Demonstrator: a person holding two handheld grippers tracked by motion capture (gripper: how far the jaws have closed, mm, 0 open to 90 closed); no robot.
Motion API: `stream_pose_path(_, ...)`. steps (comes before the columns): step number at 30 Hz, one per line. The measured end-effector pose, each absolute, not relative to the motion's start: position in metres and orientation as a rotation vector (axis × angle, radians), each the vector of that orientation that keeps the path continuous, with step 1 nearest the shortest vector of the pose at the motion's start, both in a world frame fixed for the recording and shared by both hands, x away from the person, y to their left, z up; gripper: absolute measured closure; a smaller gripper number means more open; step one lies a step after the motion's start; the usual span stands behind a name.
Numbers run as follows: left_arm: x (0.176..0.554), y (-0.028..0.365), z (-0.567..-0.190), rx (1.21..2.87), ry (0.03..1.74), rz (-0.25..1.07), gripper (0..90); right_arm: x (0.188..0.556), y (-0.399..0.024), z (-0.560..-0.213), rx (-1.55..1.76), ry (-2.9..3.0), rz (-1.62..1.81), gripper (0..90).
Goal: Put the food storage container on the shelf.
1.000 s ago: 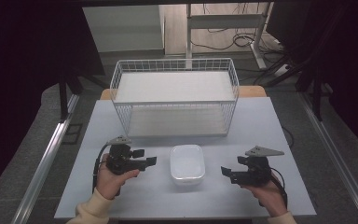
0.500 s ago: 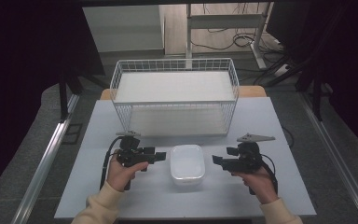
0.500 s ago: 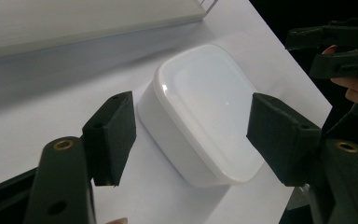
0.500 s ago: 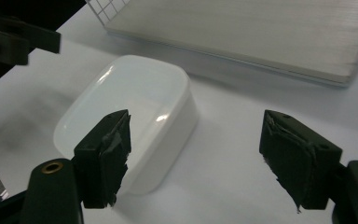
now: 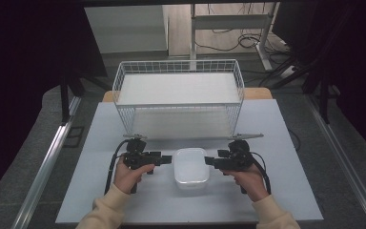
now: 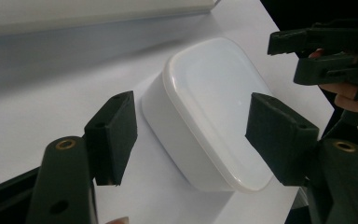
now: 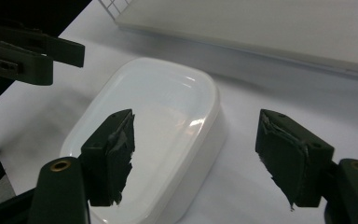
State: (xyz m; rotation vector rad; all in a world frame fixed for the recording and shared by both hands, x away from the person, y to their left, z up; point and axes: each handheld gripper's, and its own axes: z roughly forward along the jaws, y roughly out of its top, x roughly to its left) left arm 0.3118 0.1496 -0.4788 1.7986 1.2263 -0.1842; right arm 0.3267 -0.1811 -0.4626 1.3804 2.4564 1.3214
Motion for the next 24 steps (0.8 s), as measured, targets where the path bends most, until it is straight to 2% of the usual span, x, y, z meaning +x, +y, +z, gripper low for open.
stream_pose_path(19,0.315,0.130,-0.500,1.816,1.232,-0.344,42.9,0.329,-0.171,-0.483,1.486,2.521,1.314,37.3)
stream_pose_path(24,0.316,0.129,-0.508,1.785,1.232,-0.425,50.8,0.329,-0.169,-0.486,1.528,2.539,1.318,45.2)
